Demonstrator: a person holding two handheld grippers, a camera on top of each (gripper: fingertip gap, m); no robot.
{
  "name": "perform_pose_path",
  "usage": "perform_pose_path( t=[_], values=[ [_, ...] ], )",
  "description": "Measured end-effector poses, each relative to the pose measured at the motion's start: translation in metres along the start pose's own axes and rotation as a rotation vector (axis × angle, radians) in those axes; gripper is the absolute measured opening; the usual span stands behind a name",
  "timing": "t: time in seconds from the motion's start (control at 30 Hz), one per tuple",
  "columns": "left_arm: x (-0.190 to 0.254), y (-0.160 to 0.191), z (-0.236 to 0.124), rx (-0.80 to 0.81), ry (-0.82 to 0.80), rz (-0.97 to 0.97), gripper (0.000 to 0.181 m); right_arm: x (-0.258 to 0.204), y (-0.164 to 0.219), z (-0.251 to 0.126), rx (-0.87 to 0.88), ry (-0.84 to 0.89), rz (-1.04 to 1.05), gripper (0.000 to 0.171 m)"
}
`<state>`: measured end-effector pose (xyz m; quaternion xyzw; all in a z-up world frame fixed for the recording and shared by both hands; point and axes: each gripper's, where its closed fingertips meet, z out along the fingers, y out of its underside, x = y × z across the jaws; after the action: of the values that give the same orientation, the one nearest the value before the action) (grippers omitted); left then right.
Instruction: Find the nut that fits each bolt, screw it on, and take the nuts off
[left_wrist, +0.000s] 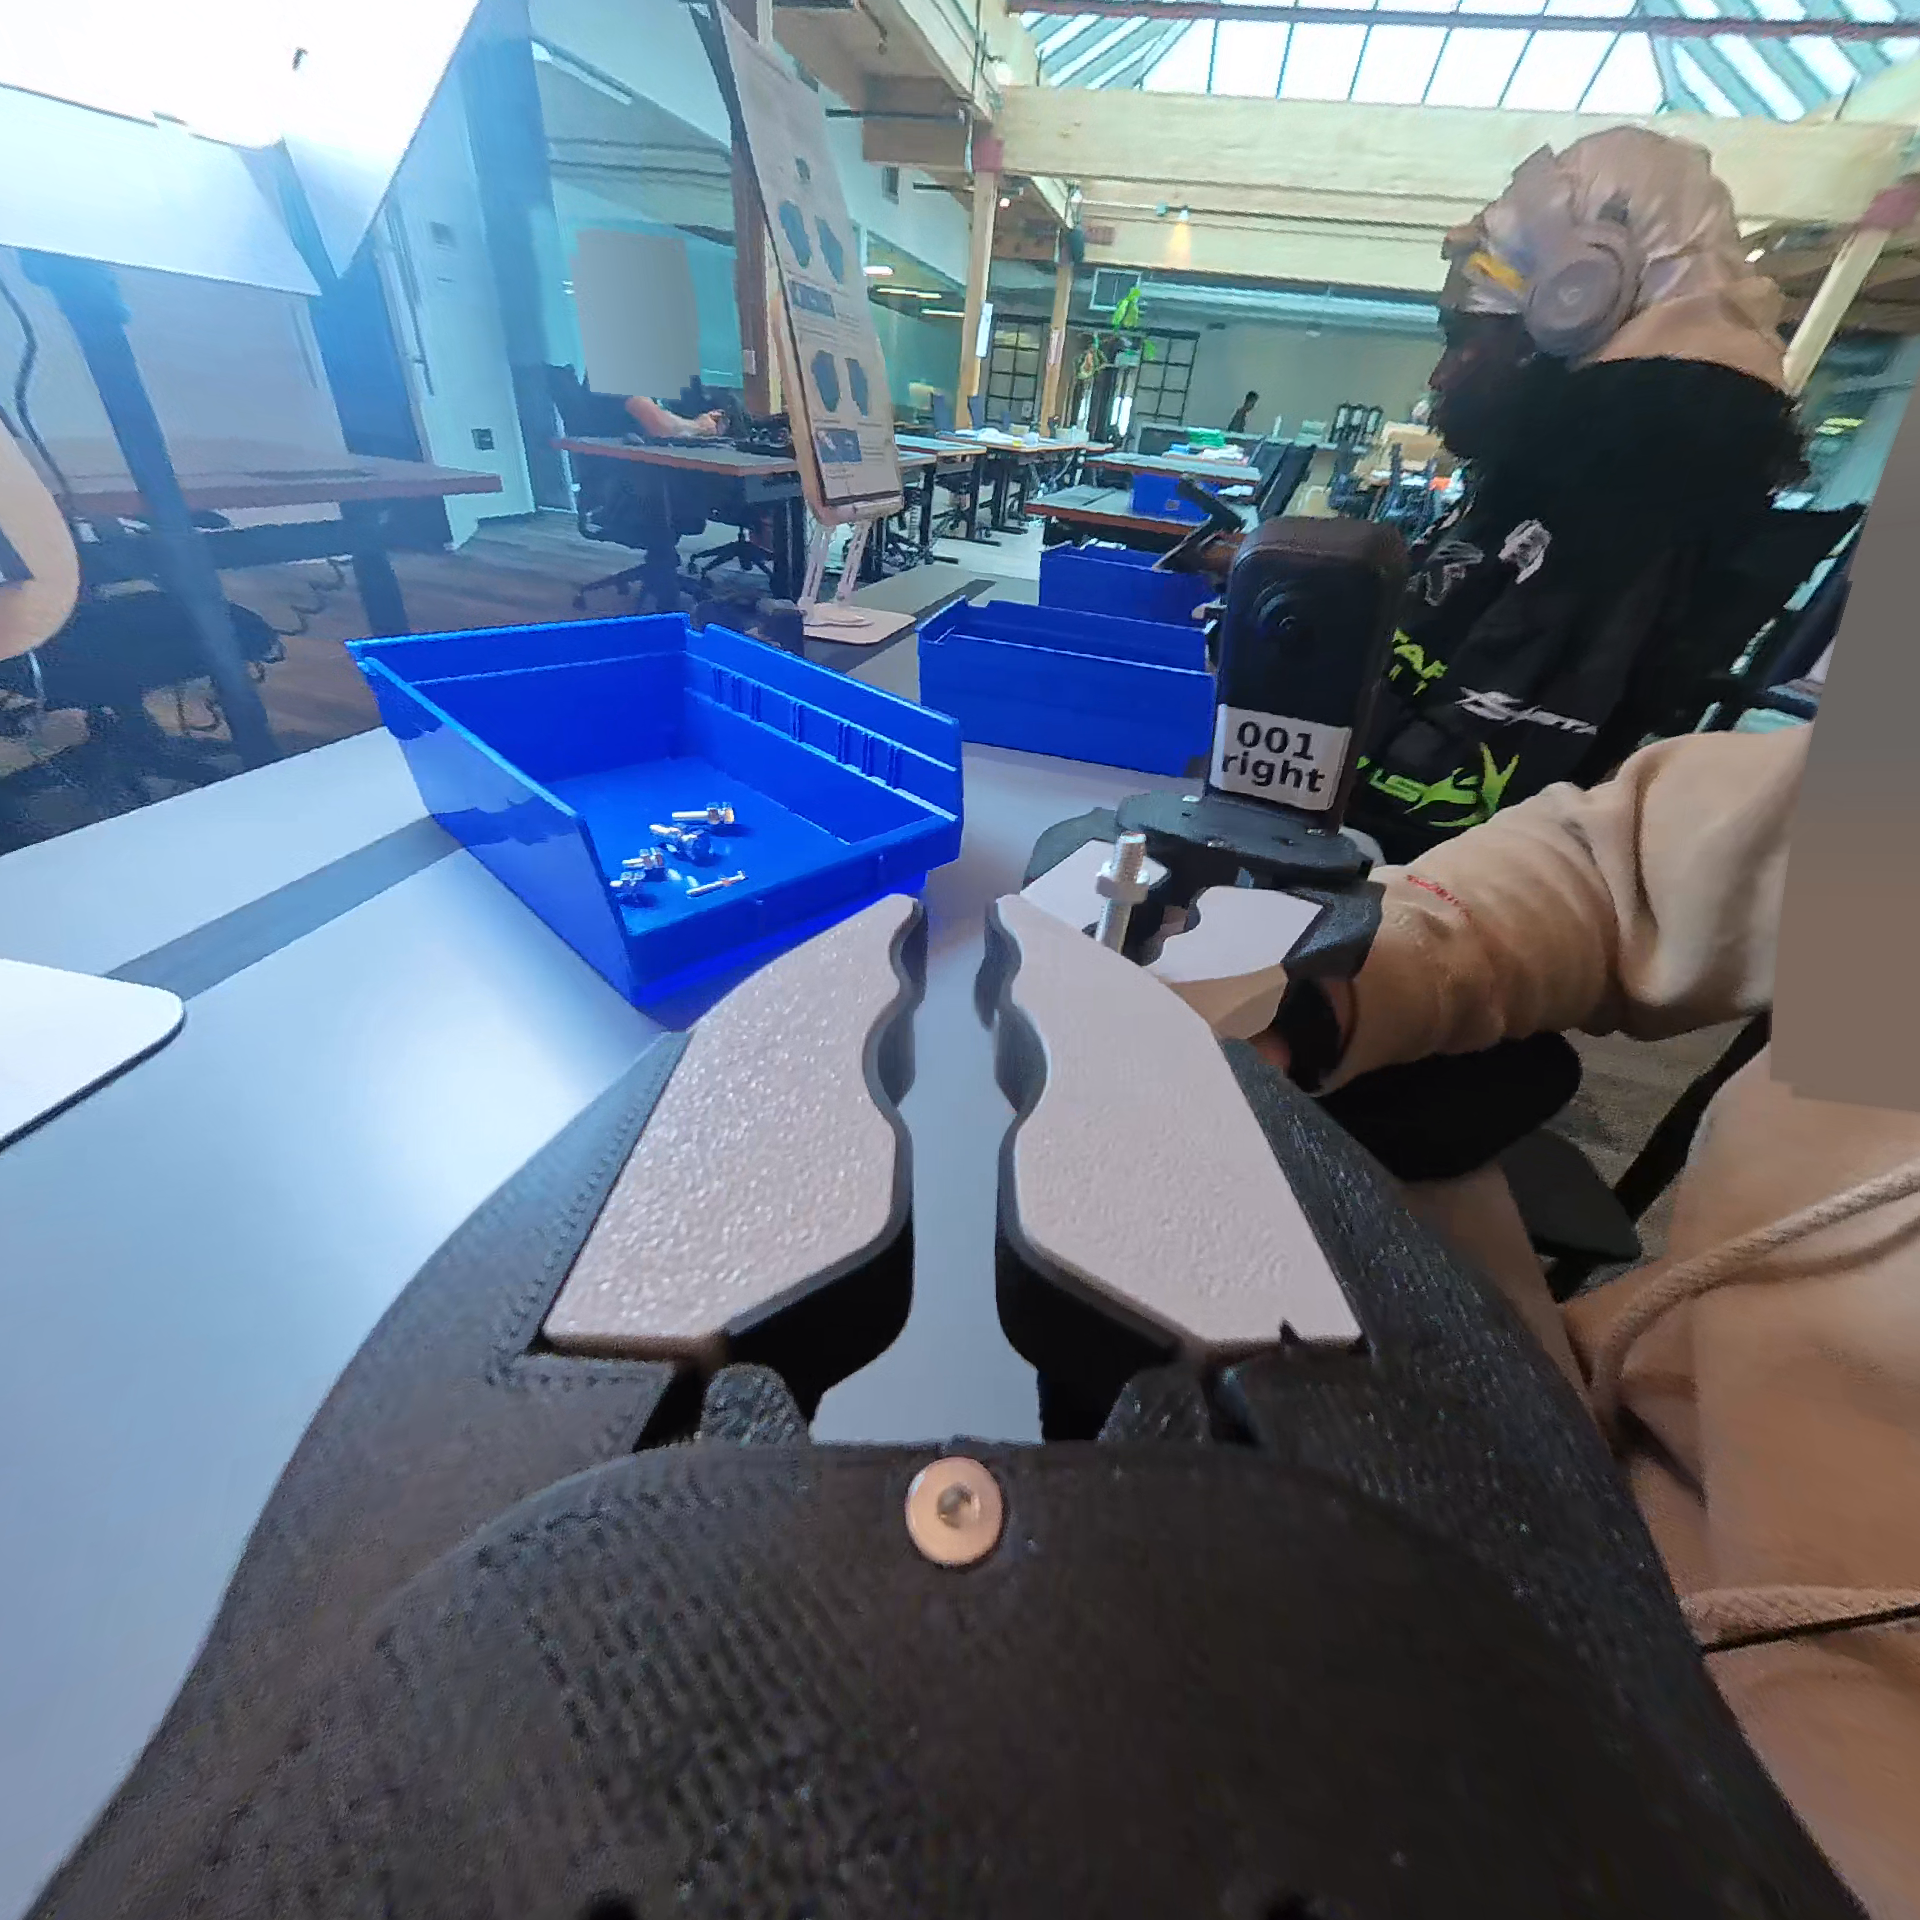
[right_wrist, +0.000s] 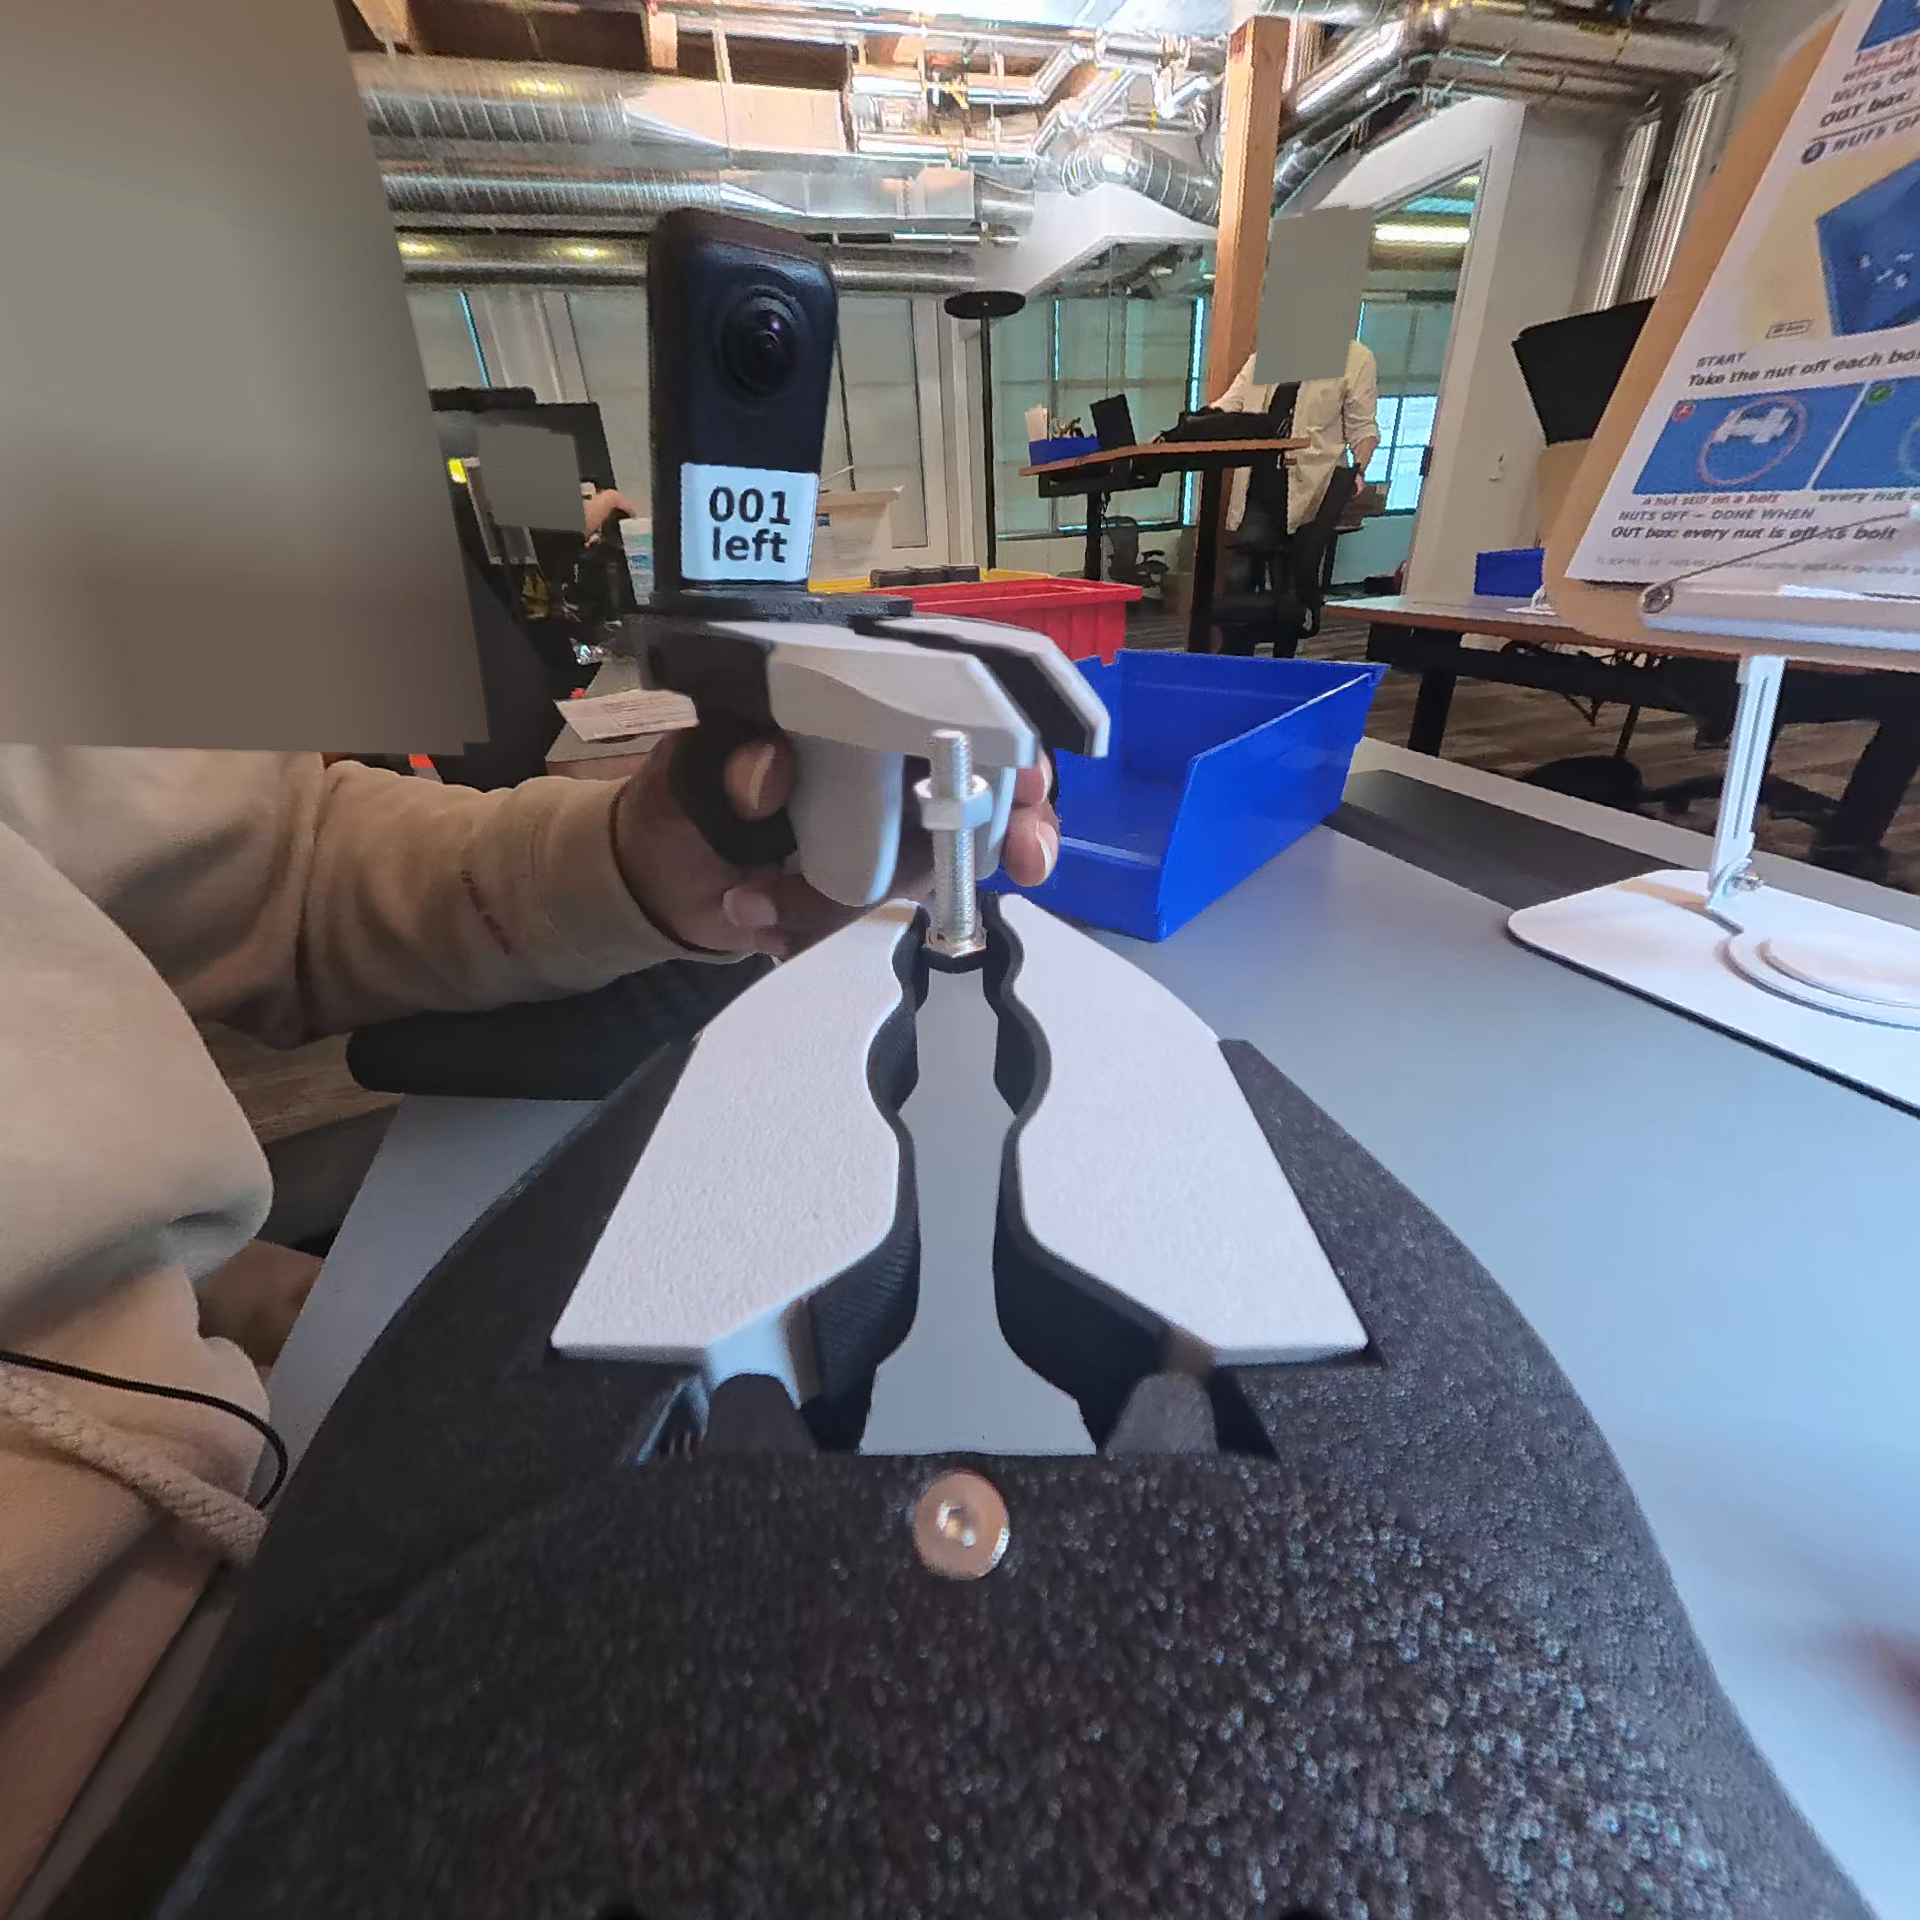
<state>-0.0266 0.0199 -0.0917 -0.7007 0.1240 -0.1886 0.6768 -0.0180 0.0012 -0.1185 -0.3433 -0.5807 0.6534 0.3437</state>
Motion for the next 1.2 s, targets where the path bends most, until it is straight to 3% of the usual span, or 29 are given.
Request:
perform_pose_path(
  t=[0.17,0.2,0.27,0.33,0.5,0.57,0.6,0.67,0.87,0.93,1.0,1.03,1.2],
  values=[
    [0.017,0.005,0.009,-0.025,0.052,0.052,0.035,0.001,0.006,0.002,-0.023,0.003,0.013,0.01],
    [0.015,0.007,0.009,-0.032,0.037,0.064,0.034,0.0,0.006,0.003,-0.024,0.003,0.01,0.01],
    [0.003,0.006,0.005,-0.035,-0.021,0.045,0.009,-0.002,0.003,0.001,-0.007,-0.009,0.01,0.01],
    [-0.004,0.004,0.001,-0.018,-0.031,0.002,0.009,-0.002,0.0,0.0,0.0,-0.007,-0.001,0.01],
    [0.019,0.002,0.008,-0.01,0.066,0.031,0.039,0.002,0.005,0.002,-0.02,0.003,0.019,0.01],
    [0.015,0.007,0.01,-0.036,0.03,0.055,0.034,0.0,0.005,0.002,-0.023,0.0,0.015,0.01],
    [0.008,0.006,0.008,-0.038,-0.003,0.044,0.015,-0.001,0.004,0.002,-0.014,-0.006,0.015,0.01],
    [-0.003,0.004,0.003,-0.026,-0.036,0.006,0.012,-0.002,0.0,0.0,0.0,-0.009,0.009,0.01],
    [0.018,0.002,0.009,-0.011,0.057,0.028,0.041,0.001,0.005,0.002,-0.021,0.001,0.019,0.01],
    [0.015,0.006,0.011,-0.032,0.025,0.052,0.037,-0.001,0.004,0.002,-0.021,-0.001,0.016,0.01],
    [0.002,0.005,0.006,-0.034,-0.036,0.025,0.012,0.0,0.001,0.0,-0.004,-0.008,0.025,0.01],
    [-0.003,0.004,0.004,-0.03,-0.048,0.013,0.011,0.0,0.0,0.0,-0.001,-0.004,0.02,0.01],
    [0.015,0.0,0.008,-0.001,0.042,0.017,0.038,0.002,0.003,0.001,-0.016,0.007,0.023,0.01]
  ],
)
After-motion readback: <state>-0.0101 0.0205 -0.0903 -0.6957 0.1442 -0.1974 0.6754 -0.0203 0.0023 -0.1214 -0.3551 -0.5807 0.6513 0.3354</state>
